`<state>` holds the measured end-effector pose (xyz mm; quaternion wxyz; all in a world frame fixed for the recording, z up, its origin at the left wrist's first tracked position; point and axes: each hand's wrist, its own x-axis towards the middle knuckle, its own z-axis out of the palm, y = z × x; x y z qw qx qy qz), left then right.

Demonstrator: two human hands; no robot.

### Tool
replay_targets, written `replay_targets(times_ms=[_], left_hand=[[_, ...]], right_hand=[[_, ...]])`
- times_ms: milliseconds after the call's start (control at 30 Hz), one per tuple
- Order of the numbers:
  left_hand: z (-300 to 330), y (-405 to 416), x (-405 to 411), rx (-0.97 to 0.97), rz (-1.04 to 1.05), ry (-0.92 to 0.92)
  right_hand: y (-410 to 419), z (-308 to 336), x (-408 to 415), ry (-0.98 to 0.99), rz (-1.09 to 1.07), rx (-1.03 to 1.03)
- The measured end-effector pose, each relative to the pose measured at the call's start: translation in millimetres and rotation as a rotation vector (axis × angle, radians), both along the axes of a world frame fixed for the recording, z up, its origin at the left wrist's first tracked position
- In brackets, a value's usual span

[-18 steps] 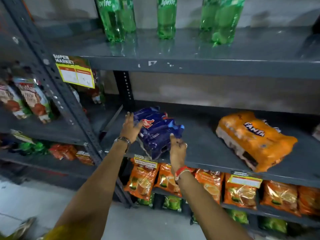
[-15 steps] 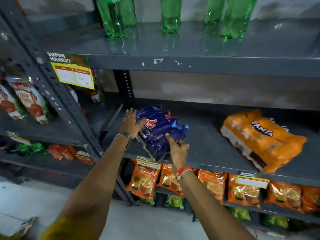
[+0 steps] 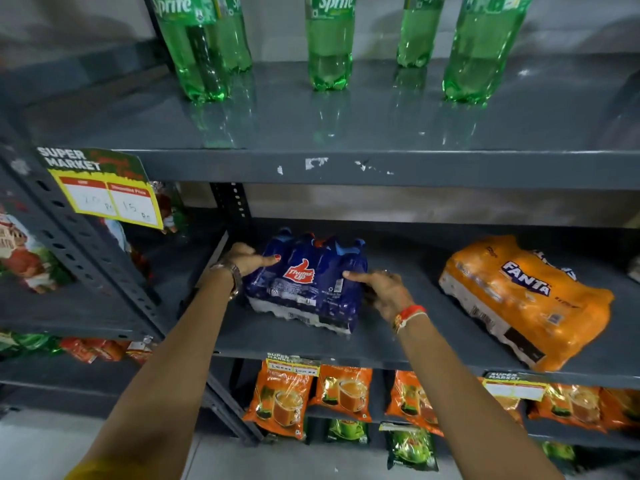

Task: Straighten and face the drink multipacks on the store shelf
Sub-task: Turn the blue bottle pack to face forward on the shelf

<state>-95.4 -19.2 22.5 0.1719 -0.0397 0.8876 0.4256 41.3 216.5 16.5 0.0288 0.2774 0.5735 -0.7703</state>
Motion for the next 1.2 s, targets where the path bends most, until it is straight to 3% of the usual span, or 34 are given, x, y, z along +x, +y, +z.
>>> replay_targets(times_ms=[233,400,600,733,833,933,1100,1200], left_hand=[[-20,-10,42,0.362,0.108,0.368],[-54,-5,71,0.389,0.268,0.411],[-65,7,97,0.319,0.422,0.519],[-69,44,149,0.496,0.632,0.545],[-75,70,177,0.598,0.473,0.426],[-69,83,174,0.658,0.279,0.286],[-50,69,145,0.661,0.127,0.135],[-31,51,112,0.604,0.023,0.126]], right_hand=[[-10,-14,1,0.339,0.023,0.192],[-8,-43,12,0.314,0.111,0.422],[-6,-44,8,0.335,-0.009,0.232],[8,-29,-13,0.326,-0.148,0.284],[6,-18,-40,0.307,0.032,0.405],[5,-12,-55,0.242,0.156,0.391],[4,-24,-31,0.349,0.032,0.305],[-19,-36,2,0.456,-0.07,0.372]])
